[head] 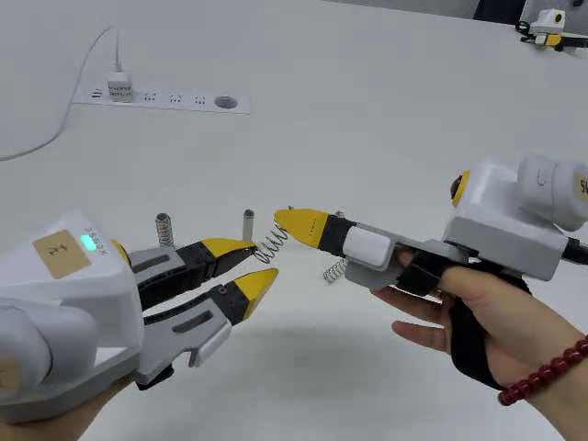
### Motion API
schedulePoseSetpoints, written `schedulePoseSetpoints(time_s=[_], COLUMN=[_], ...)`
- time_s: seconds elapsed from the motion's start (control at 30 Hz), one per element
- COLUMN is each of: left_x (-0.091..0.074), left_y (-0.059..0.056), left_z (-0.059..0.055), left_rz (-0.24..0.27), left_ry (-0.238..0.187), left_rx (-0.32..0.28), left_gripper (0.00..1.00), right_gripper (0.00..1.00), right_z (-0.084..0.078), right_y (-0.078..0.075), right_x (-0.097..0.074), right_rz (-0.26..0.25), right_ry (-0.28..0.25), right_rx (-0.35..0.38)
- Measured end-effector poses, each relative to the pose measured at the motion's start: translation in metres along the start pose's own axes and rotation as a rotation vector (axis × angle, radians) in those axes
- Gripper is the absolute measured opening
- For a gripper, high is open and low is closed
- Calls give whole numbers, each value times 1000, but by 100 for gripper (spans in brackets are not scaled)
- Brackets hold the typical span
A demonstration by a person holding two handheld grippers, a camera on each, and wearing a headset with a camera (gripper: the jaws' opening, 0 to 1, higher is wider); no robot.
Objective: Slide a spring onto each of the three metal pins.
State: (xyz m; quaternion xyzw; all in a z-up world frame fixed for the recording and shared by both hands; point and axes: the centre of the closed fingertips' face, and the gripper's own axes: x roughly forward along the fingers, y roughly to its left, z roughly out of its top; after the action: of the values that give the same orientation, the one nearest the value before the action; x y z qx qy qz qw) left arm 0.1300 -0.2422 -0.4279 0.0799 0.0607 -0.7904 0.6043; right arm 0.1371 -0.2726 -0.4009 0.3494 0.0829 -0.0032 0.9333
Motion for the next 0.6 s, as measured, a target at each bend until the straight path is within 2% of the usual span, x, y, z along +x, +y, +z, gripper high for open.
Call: schedulePoseSetpoints(time_s=[0.1,0.23,0.3,0.47,0.6], left_x=[-1,-3,-4,-6,-9], left_y=[0,1,1,3,4], left_z=[-6,-14,-18,-26,-28], left_rz=[-1,6,4,16,24], left_ry=[20,42,55,78,78], left_rx=[-14,-29,-58,-71,-97], left_gripper=[21,24,26,29,31], right_gripper=[11,11,11,11,11], right_z=[1,4,6,12,15], right_y=[-5,-8,-10,-17,-19], right_x=[1,4,6,11,16], right_rz=[-35,-63,-78,-107,-102], right_ry=[8,5,1,-9,-21], right_rx=[-61,-132,-166,-261,-294])
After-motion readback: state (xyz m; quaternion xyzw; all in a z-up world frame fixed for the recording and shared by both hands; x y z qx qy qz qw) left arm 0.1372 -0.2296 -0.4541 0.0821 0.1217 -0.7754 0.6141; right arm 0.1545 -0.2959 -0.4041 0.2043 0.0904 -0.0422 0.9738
